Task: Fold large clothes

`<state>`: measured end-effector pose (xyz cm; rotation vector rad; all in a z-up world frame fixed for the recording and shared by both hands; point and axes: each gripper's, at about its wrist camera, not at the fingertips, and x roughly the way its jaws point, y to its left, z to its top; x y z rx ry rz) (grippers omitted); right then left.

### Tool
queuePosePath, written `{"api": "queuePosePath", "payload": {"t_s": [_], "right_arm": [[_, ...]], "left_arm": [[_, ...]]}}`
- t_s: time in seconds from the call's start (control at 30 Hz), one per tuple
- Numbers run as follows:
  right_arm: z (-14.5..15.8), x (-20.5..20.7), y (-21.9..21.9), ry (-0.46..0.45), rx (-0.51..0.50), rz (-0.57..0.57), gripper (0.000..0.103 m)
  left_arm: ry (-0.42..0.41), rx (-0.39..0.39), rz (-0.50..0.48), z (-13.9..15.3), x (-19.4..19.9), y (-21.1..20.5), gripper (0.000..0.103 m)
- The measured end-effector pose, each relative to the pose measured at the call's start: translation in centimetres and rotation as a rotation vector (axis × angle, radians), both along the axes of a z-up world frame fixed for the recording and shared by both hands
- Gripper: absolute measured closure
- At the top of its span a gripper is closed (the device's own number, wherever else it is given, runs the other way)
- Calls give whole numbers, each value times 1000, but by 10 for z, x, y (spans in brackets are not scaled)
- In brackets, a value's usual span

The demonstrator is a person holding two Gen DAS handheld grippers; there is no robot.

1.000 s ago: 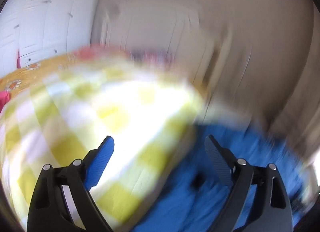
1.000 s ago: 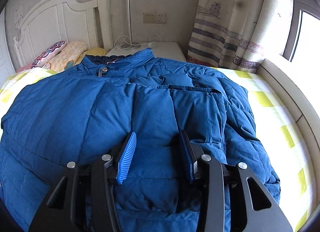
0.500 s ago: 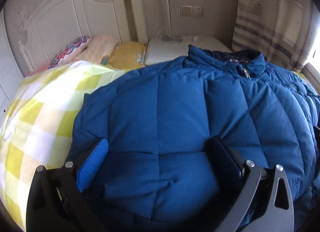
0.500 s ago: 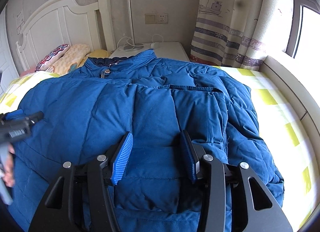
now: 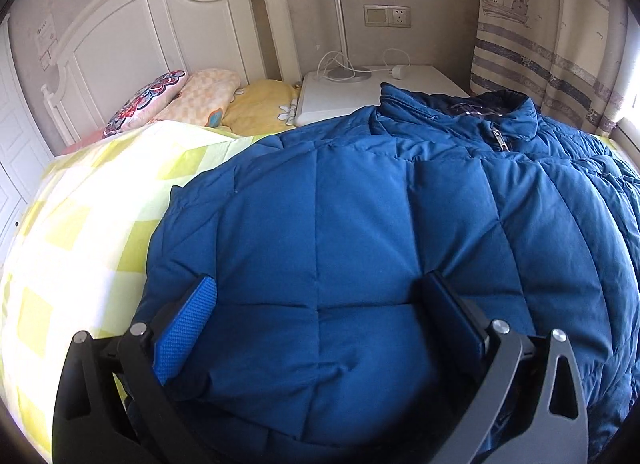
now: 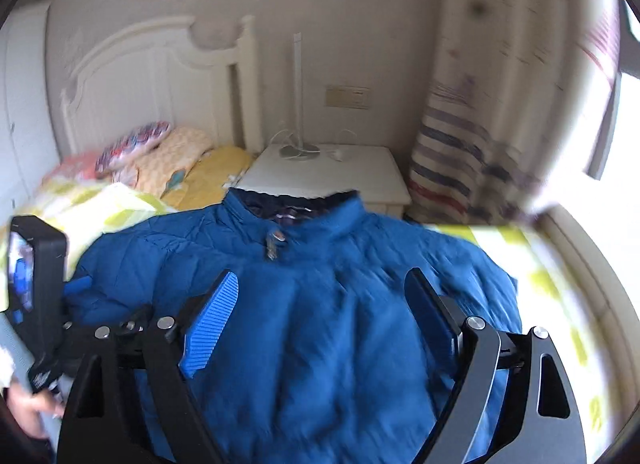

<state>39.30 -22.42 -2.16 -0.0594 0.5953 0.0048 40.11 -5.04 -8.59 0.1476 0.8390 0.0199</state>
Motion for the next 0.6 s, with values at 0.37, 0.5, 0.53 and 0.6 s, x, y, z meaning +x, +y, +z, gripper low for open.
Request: {"api": "queuePosePath", "payload": {"t_s": [0.37, 0.5, 0.53, 0.6], "right_arm": [[-73, 59, -3, 233, -27, 31, 13], [-74, 61, -1, 230, -30, 29, 13], [-73, 60, 0, 229, -29, 28, 13], [-73, 58, -1, 228, -27, 28, 13]], "left_arm": [[128, -28, -11, 20, 11, -6, 2], [31, -136, 25, 50, 39, 3, 2], [42, -114, 50, 44, 51, 3, 2], [154, -83, 54, 11, 79, 0, 2]]}}
